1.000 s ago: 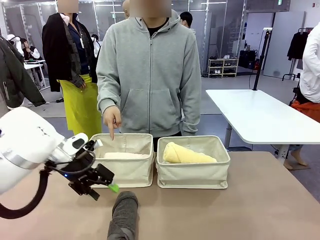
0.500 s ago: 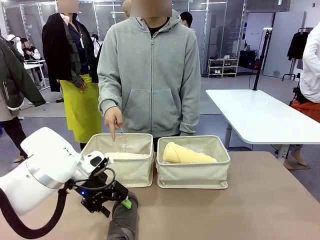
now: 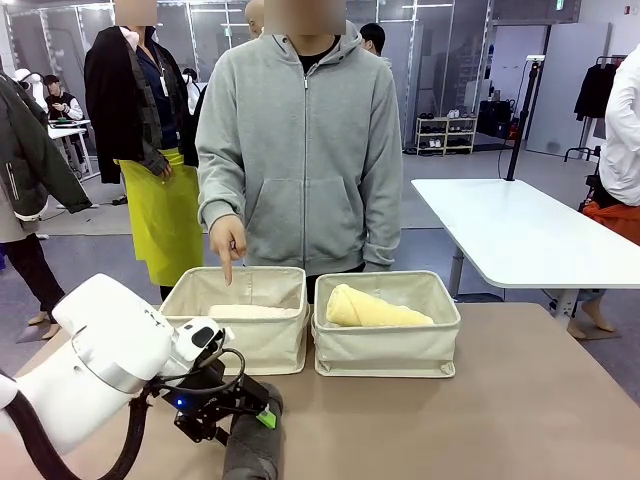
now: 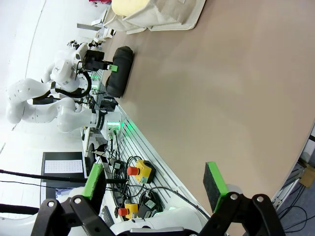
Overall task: Divide the towels into two baskets.
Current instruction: Pick up one hotel-folded towel from the bottom of the table and place it in the Fabric basket indicated by the person.
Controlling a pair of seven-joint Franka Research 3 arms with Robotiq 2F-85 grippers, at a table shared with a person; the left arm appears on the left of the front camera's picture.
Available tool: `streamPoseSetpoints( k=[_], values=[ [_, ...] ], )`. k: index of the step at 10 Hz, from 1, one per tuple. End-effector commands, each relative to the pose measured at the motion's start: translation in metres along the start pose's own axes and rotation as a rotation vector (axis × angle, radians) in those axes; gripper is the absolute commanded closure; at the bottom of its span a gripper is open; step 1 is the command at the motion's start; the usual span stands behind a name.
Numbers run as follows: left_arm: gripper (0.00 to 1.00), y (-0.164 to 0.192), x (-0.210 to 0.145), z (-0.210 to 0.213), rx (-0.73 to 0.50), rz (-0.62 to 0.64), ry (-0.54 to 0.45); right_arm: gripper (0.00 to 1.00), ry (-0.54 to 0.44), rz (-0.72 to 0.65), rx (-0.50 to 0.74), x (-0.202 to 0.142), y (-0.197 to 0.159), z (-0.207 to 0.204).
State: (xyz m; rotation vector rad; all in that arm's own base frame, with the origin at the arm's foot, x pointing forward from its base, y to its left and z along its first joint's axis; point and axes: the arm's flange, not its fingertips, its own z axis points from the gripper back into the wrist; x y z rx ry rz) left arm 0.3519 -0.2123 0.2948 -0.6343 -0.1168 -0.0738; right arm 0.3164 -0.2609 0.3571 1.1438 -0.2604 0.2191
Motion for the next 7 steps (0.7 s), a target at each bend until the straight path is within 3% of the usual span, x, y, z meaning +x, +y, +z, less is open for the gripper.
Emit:
streamPoseSetpoints(
  k=[1,7],
  values=[
    [0.19,0.019,-0.051,0.011,-0.031,-0.039,0.0,0.0,-0.002,0.001,-0.014,-0.003,0.003,-0.001],
    [0.79,0.014,-0.048,0.033,-0.052,-0.103,-0.024,0.0,-0.002,0.001,-0.014,-0.003,0.003,-0.001]
  ],
)
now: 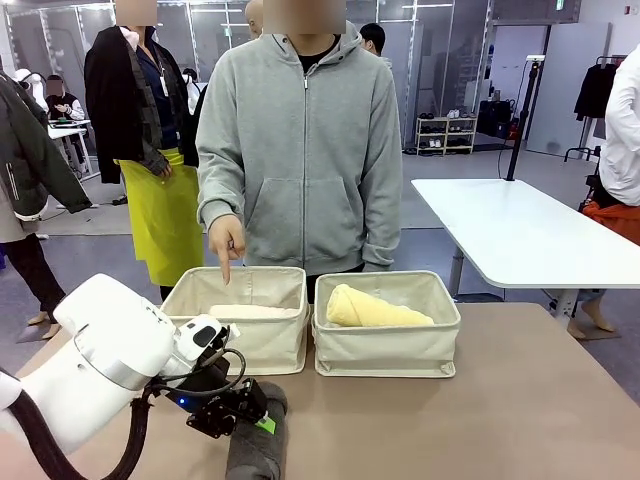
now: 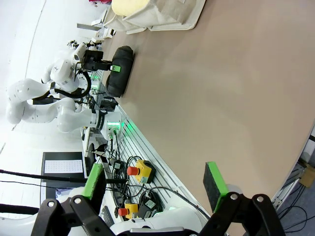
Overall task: Divide the towels into two baskets.
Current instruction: Pick up one hotel-folded towel from the bottom of the table and place it in the Fabric basket indicated by the person.
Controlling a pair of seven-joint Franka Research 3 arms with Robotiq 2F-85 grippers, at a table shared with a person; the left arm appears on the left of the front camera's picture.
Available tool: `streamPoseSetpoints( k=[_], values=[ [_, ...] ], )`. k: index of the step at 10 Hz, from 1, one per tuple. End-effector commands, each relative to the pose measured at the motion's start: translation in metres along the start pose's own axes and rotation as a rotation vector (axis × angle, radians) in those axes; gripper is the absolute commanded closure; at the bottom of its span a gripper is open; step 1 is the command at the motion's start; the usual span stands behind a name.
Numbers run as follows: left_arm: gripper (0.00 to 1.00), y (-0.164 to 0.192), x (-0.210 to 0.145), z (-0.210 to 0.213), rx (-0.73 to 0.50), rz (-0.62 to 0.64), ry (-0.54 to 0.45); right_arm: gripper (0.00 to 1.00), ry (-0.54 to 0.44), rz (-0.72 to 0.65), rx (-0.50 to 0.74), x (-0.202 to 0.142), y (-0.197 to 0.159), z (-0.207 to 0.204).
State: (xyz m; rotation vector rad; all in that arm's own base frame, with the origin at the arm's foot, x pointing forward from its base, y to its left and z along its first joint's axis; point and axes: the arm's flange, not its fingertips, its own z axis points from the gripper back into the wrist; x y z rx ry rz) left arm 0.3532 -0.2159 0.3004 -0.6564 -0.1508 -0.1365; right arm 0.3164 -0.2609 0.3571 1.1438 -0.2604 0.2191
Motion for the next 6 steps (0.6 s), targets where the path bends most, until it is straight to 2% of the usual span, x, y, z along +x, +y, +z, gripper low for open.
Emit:
streamPoseSetpoints(
  k=[1,2,3,4,6],
  values=[
    [0.85,0.01,-0.049,0.046,-0.038,-0.081,0.008,0.0,-0.002,0.001,-0.014,-0.003,0.003,-0.001],
    [0.85,-0.002,-0.043,0.07,-0.085,-0.14,0.097,0.0,-0.002,0.001,-0.014,-0.003,0.003,-0.001],
    [0.85,-0.02,-0.037,0.099,0.006,-0.281,0.128,0.0,-0.002,0.001,-0.014,-0.003,0.003,-0.001],
    [0.85,-0.043,-0.032,0.127,0.023,-0.441,0.172,0.0,-0.002,0.001,-0.014,-0.003,0.003,-0.001],
    [0.85,-0.066,-0.024,0.142,0.154,-0.645,0.237,0.0,-0.002,0.001,-0.014,-0.003,0.003,-0.001]
  ],
)
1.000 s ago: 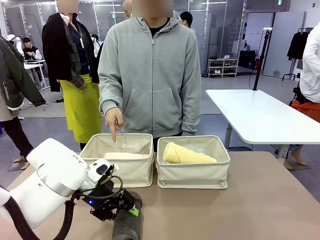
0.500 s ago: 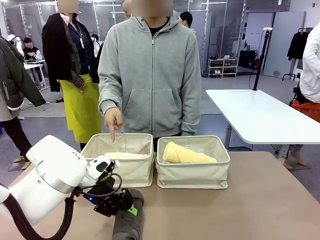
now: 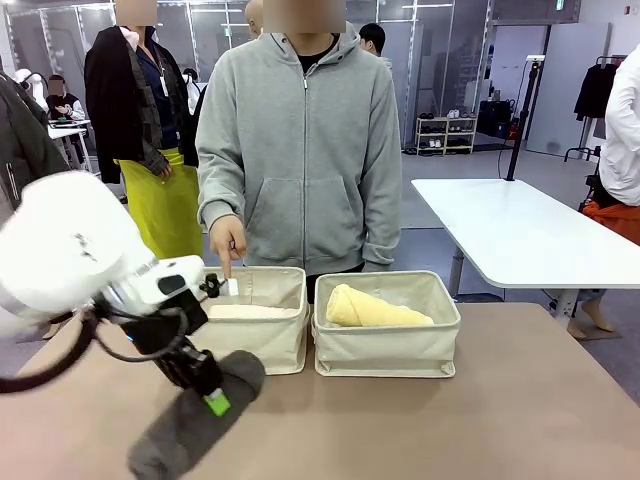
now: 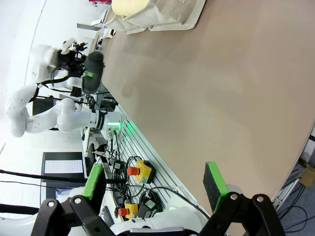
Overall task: Divide the towels into two baskets.
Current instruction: Pick up one hotel-folded towel from the bottom of the table and place it in the Fabric basket indicated by the person.
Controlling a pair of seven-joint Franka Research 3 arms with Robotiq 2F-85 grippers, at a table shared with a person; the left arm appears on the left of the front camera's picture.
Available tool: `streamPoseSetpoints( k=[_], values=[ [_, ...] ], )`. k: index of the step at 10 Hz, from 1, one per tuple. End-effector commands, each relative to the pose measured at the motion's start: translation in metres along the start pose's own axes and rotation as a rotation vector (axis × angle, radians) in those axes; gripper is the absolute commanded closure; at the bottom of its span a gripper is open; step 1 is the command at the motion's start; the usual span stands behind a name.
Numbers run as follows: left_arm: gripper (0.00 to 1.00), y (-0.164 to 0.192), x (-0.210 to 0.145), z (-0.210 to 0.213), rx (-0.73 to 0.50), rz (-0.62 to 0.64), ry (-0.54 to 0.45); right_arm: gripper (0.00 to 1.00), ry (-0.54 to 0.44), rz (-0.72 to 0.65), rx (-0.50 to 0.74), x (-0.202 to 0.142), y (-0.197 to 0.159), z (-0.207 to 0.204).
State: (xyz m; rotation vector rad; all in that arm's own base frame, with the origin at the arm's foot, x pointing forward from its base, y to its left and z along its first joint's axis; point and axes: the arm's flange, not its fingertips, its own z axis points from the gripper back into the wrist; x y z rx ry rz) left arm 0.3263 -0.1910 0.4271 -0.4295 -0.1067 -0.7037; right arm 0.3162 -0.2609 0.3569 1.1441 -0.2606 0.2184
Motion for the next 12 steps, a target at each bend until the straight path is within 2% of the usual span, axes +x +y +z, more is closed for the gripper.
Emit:
streamPoseSetpoints(
  k=[1,3,4,5,6,8,9,10,12],
  values=[
    [0.85,-0.018,-0.016,0.026,0.089,-0.212,-0.007,0.0,-0.001,0.001,-0.014,-0.003,0.003,-0.001],
    [0.85,-0.03,-0.018,0.025,0.266,-0.556,0.078,0.0,-0.001,0.001,-0.014,-0.003,0.003,-0.001],
    [0.85,-0.035,-0.023,0.025,0.225,-0.63,0.069,0.0,-0.001,0.001,-0.014,-0.003,0.003,-0.001],
    [0.85,-0.031,-0.028,0.025,0.212,-0.517,0.021,0.0,-0.001,0.001,-0.014,-0.003,0.003,-0.001],
    [0.85,-0.042,-0.01,0.033,0.237,-0.521,0.122,0.0,-0.001,0.001,-0.014,-0.003,0.003,-0.001],
    [0.85,-0.042,-0.01,0.033,0.237,-0.521,0.122,0.0,-0.001,0.001,-0.014,-0.003,0.003,-0.001],
    [0.59,-0.042,-0.008,0.033,0.227,-0.55,0.104,0.0,-0.001,0.001,-0.014,-0.003,0.003,-0.001],
    [0.59,-0.068,-0.001,0.041,0.359,-0.7,0.061,0.0,-0.001,0.001,-0.014,-0.003,0.003,-0.001],
    [0.59,-0.054,0.046,0.058,0.5,-0.842,0.088,0.0,-0.001,0.001,-0.014,-0.003,0.003,-0.001]
  ],
)
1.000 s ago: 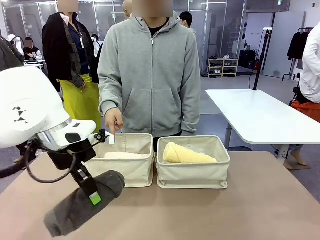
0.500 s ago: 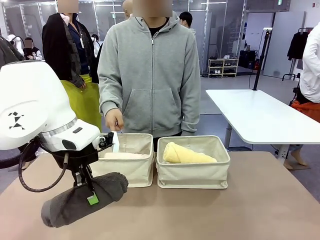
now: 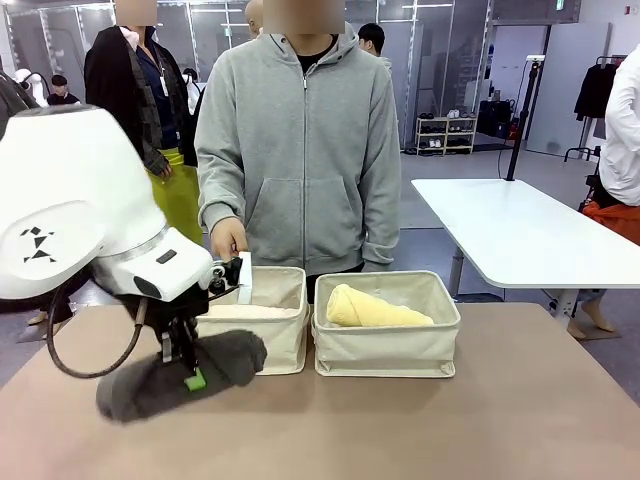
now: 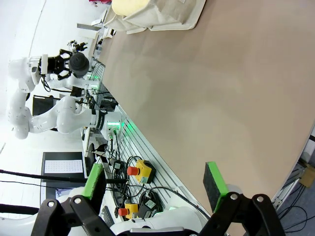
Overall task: Divide the towels into two baskets.
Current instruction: Pick up one hotel-folded towel from the bottom of the table and place it in the Fabric basket indicated by the person.
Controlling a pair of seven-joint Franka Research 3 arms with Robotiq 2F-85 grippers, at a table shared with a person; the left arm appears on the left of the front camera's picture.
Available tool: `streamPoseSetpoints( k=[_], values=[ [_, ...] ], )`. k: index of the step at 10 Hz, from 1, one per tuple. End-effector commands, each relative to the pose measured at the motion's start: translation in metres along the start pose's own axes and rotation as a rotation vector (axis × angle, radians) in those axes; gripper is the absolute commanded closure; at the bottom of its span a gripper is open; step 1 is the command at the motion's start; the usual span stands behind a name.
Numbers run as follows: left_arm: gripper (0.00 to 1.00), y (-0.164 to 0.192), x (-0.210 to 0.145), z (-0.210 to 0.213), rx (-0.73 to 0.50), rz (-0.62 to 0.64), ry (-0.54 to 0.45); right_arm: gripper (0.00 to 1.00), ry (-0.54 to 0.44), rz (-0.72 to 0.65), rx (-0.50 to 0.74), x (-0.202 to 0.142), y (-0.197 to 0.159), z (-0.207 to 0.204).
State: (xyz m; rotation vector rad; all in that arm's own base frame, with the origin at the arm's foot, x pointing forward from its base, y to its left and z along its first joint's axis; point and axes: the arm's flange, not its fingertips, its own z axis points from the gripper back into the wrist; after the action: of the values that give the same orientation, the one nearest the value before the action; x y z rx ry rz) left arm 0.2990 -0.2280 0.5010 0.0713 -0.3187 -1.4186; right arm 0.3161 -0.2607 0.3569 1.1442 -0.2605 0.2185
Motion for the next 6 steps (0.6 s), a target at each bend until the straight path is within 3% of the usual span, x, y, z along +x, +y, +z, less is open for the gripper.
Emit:
streamPoseSetpoints(
  k=[1,2,3,4,6],
  values=[
    [0.59,0.064,0.018,0.0,0.127,-0.147,0.014,0.0,-0.001,0.001,-0.014,-0.003,0.003,-0.001],
    [0.59,0.096,0.023,-0.003,0.119,-0.248,0.038,0.0,-0.001,0.001,-0.014,-0.003,0.003,-0.001],
    [0.59,0.132,0.028,-0.011,0.162,-0.262,0.057,0.0,-0.001,0.001,-0.014,-0.003,0.003,-0.001],
    [0.59,0.162,0.033,-0.018,0.131,-0.268,0.004,0.0,-0.001,0.001,-0.014,-0.003,0.003,-0.001],
    [0.59,0.204,0.042,-0.043,0.132,-0.278,0.006,0.0,-0.001,0.001,-0.014,-0.003,0.003,-0.001]
  ],
)
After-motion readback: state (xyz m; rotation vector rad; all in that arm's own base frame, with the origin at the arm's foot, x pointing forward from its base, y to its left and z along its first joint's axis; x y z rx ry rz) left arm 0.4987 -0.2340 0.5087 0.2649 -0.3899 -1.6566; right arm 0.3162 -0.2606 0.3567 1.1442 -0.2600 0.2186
